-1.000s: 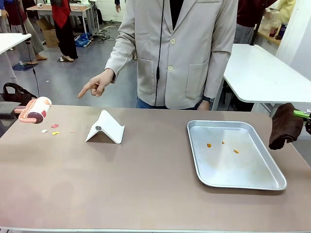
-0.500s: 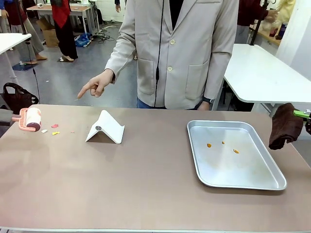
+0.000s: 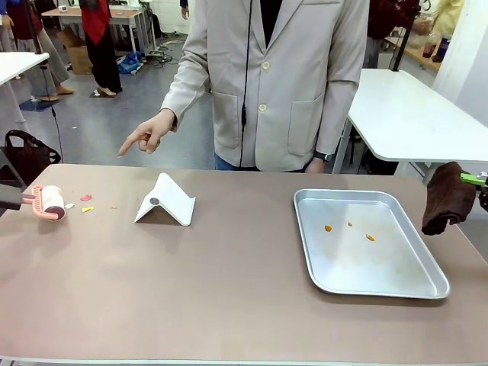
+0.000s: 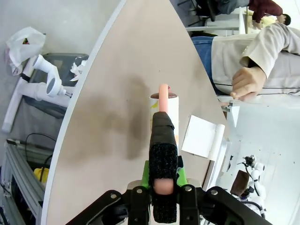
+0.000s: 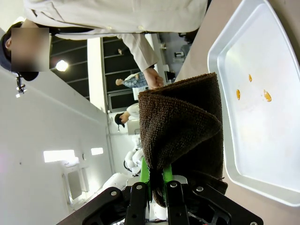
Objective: Clean the surface of the table.
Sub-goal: If a person points to the right, clean the right side of the table with your right hand, and if they point to the left, clean the left side with your left hand.
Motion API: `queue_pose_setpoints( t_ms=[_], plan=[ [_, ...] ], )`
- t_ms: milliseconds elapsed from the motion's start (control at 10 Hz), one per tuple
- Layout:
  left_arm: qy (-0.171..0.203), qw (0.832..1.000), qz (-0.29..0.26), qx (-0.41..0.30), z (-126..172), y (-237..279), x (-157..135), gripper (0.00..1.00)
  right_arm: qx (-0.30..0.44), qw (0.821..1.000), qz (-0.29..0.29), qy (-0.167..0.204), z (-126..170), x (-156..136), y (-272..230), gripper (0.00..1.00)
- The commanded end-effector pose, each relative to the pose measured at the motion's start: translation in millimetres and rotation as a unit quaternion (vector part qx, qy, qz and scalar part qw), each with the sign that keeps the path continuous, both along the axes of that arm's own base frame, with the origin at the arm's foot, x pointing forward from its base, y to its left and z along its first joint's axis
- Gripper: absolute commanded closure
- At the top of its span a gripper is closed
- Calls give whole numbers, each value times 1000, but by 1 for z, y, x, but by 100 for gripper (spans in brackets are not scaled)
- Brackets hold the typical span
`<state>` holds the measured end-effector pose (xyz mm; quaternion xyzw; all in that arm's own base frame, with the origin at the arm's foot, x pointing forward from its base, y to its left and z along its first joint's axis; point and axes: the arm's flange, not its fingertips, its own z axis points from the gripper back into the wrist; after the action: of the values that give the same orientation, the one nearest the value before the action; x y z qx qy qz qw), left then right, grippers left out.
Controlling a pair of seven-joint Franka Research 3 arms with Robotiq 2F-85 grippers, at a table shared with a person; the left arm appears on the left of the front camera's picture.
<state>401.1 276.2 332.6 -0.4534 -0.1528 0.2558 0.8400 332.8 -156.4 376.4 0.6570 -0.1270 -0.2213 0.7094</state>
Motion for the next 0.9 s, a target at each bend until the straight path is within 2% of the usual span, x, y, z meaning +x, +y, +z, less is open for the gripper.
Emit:
queue_pose_setpoints(
  t_ms=[0, 500, 800],
  plan=[
    [28, 1000, 13, 0, -2, -4, 8, 78, 4, 1000, 4, -2, 3, -1, 1, 100],
    [76, 997, 8, 27, -26, -4, 33, 78, 4, 1000, 4, -2, 3, -1, 1, 100],
    [82, 996, -12, 36, -35, -20, 41, 78, 4, 1000, 4, -2, 3, -1, 1, 100]
  ],
)
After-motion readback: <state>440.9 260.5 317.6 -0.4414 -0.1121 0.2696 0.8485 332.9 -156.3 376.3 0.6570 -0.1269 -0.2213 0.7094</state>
